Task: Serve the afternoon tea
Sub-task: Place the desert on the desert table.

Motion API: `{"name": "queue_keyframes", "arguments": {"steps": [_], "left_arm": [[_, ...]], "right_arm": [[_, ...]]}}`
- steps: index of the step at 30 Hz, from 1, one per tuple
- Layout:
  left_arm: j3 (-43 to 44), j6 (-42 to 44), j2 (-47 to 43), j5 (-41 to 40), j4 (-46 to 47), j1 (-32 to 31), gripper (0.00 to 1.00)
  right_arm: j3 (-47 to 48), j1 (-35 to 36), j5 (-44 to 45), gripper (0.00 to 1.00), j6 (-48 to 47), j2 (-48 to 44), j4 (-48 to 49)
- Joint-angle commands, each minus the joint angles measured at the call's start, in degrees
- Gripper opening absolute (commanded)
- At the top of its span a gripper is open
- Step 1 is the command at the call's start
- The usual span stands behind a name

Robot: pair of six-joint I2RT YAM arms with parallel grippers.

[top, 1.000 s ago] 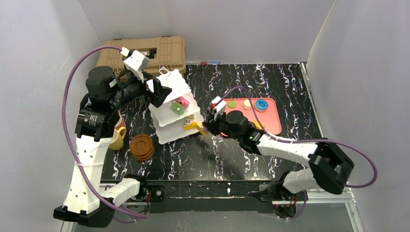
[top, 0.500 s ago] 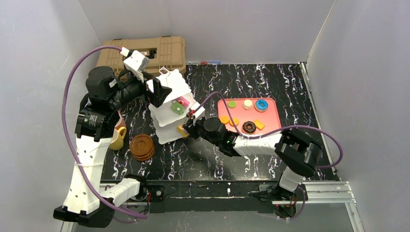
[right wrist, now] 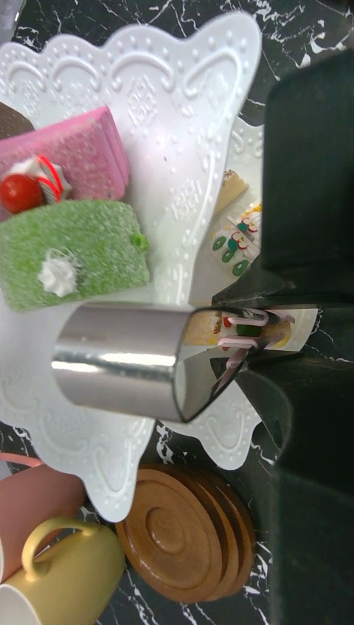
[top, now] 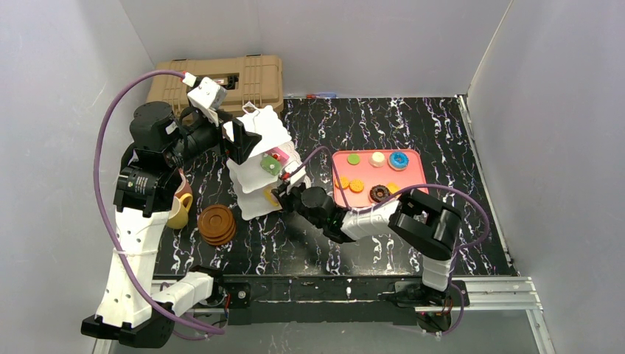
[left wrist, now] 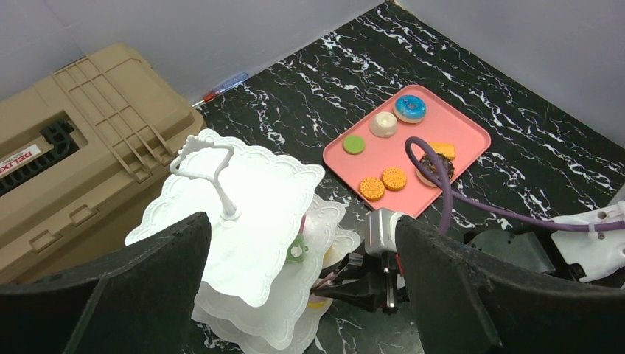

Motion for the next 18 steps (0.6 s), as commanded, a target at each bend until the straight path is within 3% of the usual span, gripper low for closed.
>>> {"name": "queue_keyframes", "arguments": {"steps": [1,10,18], "left_arm": [[1.5,0.29,-0.99,-0.15,-0.19,0.57,0.93],[1.88,0.1,-0.75,-0.11,-0.14,0.57,0.93],[1.98,0.15,-0.55,0.14,-0.11,0.65,0.93]], "right_arm": [[2.32,1.67,4.68,0.18,-0.13,2.02,7.62],[2.32,2.03,7.69,0.43,-0.24,3.1,7.83],[1.84,2.03,6.37,0.54,0.01,0.94,6.76]]}}
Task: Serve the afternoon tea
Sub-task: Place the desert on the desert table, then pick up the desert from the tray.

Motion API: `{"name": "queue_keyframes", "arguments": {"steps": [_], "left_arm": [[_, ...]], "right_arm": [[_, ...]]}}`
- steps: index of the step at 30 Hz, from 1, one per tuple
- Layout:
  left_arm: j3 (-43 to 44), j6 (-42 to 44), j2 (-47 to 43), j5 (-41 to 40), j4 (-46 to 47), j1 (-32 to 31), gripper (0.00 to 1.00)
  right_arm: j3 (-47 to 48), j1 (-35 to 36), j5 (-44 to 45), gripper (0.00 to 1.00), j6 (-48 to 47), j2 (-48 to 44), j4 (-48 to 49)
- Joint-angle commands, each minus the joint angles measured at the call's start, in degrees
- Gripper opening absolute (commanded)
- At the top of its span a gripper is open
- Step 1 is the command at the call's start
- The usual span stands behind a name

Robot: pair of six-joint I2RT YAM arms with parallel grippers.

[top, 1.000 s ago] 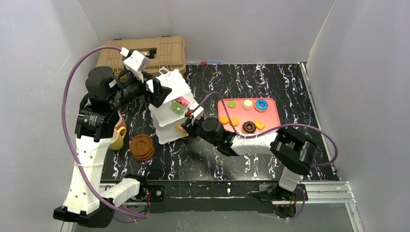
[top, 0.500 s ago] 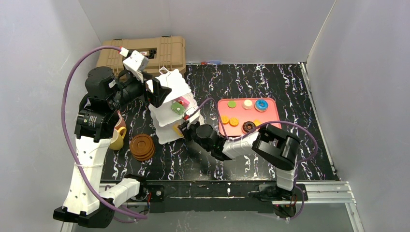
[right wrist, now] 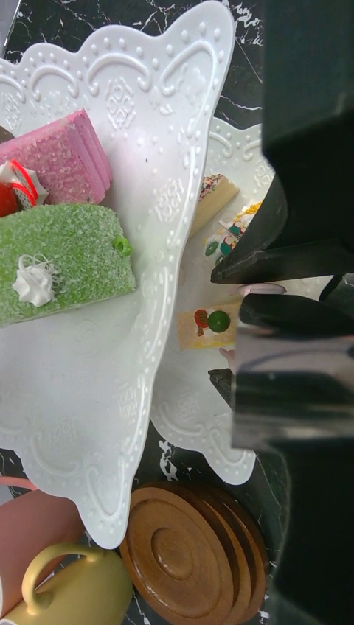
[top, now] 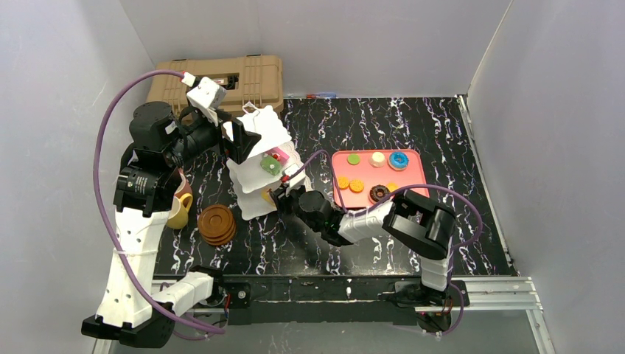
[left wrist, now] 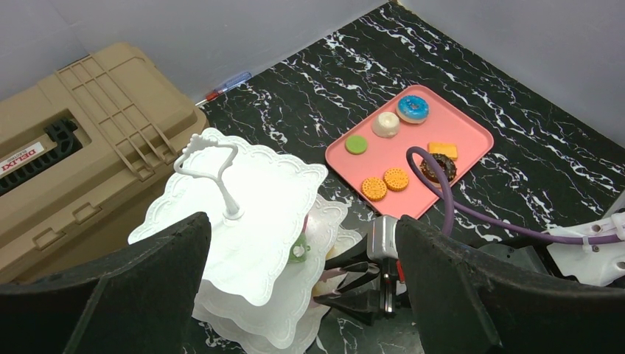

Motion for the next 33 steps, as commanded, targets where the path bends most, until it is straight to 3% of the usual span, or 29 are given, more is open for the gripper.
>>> {"name": "queue_keyframes", "arguments": {"steps": [1,10,18,26,33], "left_arm": [[2.03,0.11,-0.55,0.29,-0.07,0.34,0.93],[2.58,-0.08,-0.29,0.58,-0.1,0.39,0.93],[2.78,-0.18,-0.03,0.85,-0.03,0.43,0.93],[2.32,-0.54,-0.07,1.37,0.18,0.44,0.93],[2.31,-0.71,0.06,1.46,0.19,0.43,0.93]], "right_arm": [[1.63,0.28,0.5,0.54,-0.03,-2.56,3.64],[-3.13,0.12,-0.39,0.41,0.92,-10.1,1.95],[-10.78,-3.08,0.21,0.39,2.32,-22.03,-4.94],[-16.15,-18.88,-0.09,0.38,5.48,-35.97,-17.28],[-11.44,-36.31,-1.39,0.39,5.83,-36.02,-27.35]]}}
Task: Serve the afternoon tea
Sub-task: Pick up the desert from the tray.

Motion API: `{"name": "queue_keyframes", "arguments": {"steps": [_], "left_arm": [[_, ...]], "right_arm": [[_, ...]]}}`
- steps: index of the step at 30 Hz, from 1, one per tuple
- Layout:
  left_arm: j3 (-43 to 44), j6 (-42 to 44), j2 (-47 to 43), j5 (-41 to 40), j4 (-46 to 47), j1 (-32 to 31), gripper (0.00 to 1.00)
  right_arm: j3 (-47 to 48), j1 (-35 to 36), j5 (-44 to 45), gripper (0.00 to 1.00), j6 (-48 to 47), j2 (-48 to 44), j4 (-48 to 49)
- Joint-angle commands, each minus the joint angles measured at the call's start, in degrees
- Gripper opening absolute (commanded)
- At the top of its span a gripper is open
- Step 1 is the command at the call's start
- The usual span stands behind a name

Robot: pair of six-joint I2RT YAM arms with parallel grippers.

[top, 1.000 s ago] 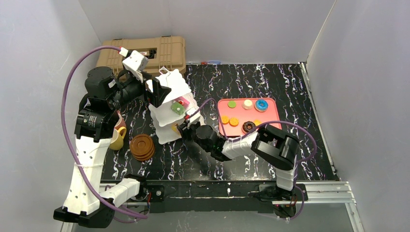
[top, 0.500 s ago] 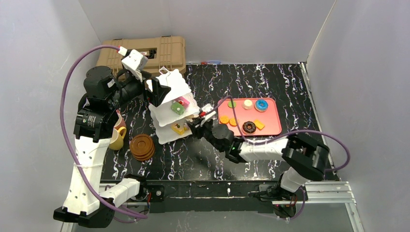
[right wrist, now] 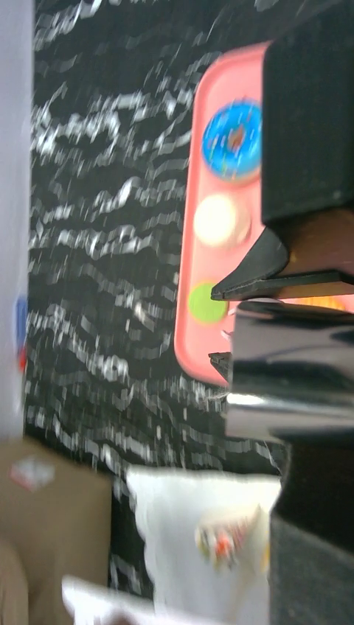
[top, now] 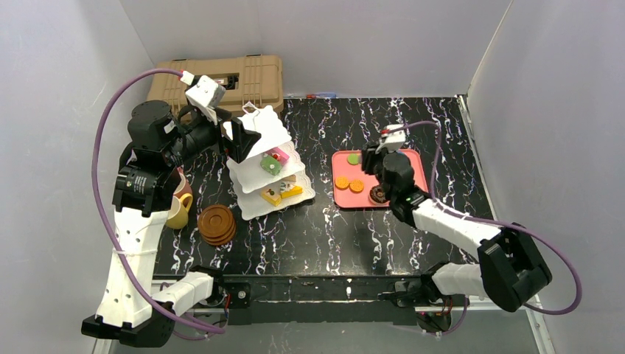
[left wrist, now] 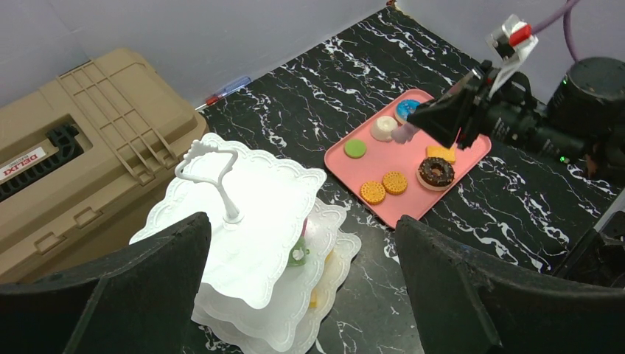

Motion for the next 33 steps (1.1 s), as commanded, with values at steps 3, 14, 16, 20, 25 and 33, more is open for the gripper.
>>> {"name": "queue_keyframes", "arguments": {"steps": [3,14,16,20,25,33], "left_arm": [[1.19,-0.64,-0.29,1.16,0.32,0.4,0.93],[1.18,-0.63,-0.26,0.97,0.34,0.39,0.93],[1.19,-0.6,-0.28,0.93,0.32,0.39,0.93],[1.09,-0.42,-0.29,0.71,0.33,0.39,0.93],[1.01,-0.46,-0.28,0.66,0.52,0.39,0.93],[0.87,-0.27,-0.37,0.66,0.51,0.43,0.93]], "right_arm": [[6.09,-12.63,-1.4,0.39,0.46,3.07,-7.15],[10.86,-19.26,-6.07,0.41,0.77,15.66,0.0],[11.68,-19.63,-6.62,0.41,0.52,17.04,1.38],[13.85,-19.94,-7.56,0.44,-0.16,19.13,2.61],[15.38,-19.96,-7.69,0.51,-0.76,20.83,2.47],[14.37,-19.96,-7.55,0.54,-0.76,21.63,2.38]]}}
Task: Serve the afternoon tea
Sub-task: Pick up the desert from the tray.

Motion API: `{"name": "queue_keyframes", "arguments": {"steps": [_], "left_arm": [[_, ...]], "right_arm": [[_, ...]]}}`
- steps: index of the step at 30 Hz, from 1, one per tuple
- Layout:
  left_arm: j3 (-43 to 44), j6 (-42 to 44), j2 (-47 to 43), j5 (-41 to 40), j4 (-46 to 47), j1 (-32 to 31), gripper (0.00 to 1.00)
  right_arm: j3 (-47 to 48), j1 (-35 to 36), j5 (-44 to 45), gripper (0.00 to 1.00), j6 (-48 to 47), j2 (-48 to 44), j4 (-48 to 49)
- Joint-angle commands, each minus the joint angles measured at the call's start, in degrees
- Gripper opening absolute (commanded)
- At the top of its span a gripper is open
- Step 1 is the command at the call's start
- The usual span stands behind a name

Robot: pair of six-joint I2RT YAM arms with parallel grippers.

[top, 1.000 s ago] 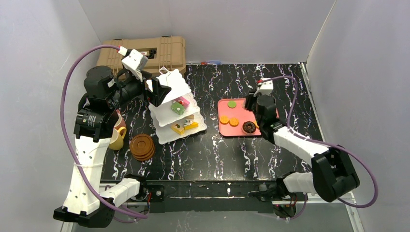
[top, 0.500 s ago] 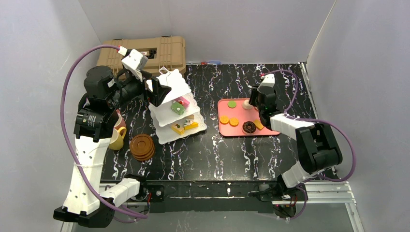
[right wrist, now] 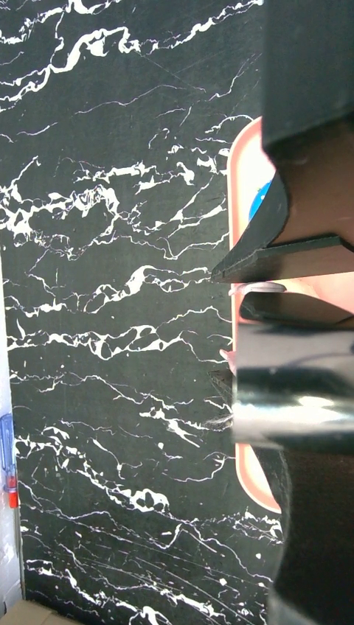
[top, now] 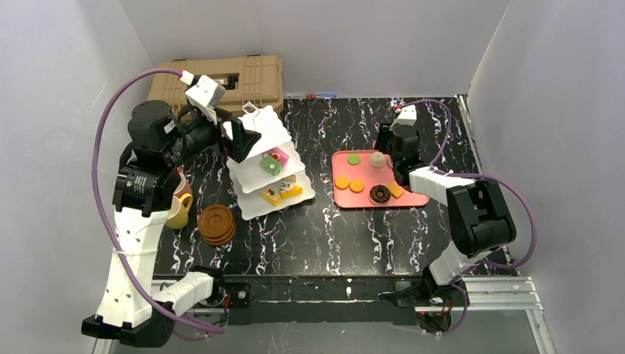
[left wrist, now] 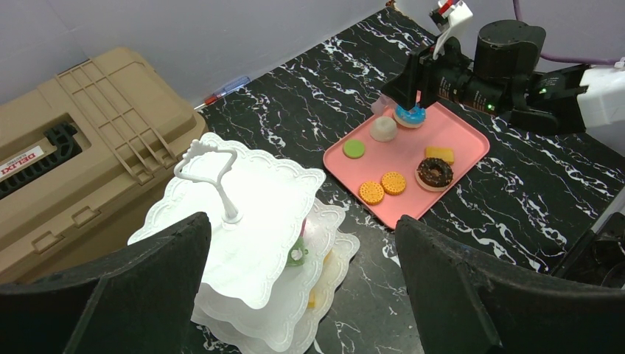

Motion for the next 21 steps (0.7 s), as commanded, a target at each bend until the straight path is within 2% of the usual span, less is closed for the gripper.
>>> {"name": "queue_keyframes", "arguments": {"steps": [1,12,21], "left_arm": [[0.98,0.08,-0.34,0.69,0.45,0.47,0.93],[1.79,0.04,-0.13,0.86,0.14,0.6,0.93],[2.06,0.04,0.17,0.94,0.14,0.72,0.93]], "right_arm": [[0.78,-0.31,0.1,0.54,-0.67,0.21,3.46],[0.16,-0.31,-0.1,0.6,-2.03,2.82,3.41],[-0.11,-0.32,-0.69,0.61,-1.63,5.12,4.07]]}}
